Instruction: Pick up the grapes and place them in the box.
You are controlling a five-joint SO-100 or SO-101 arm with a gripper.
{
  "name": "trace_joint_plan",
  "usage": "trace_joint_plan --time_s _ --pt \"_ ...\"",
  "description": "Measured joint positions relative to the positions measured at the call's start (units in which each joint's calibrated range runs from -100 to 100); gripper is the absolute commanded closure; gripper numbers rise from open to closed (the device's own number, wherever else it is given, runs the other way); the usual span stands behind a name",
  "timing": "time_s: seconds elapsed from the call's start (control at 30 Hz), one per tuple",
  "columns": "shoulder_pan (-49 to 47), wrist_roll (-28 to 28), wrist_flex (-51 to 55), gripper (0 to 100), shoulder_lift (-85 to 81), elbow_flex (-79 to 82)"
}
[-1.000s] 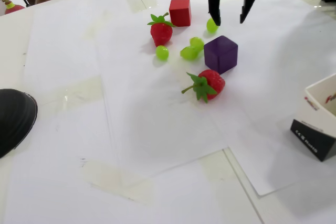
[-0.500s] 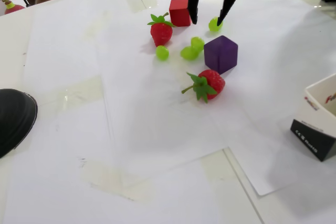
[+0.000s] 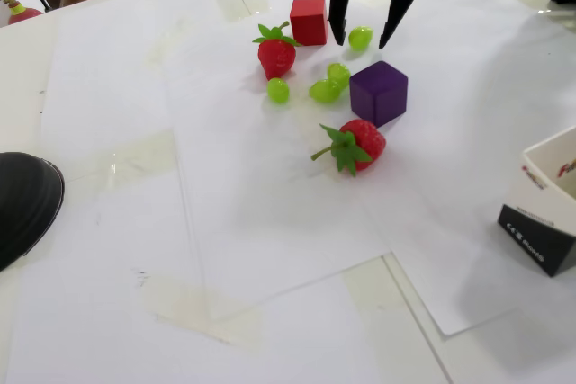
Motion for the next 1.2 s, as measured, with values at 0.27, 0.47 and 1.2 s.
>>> trace_joint_plan --time_s 0.27,0.47,1.2 --pt "1.7 0.0 -0.2 86 0.0 0.0" --pt "1.6 -0.1 -0.5 87 0.0 0.5" --pt "-0.9 -2.6 -1.3 93 0.0 0.5"
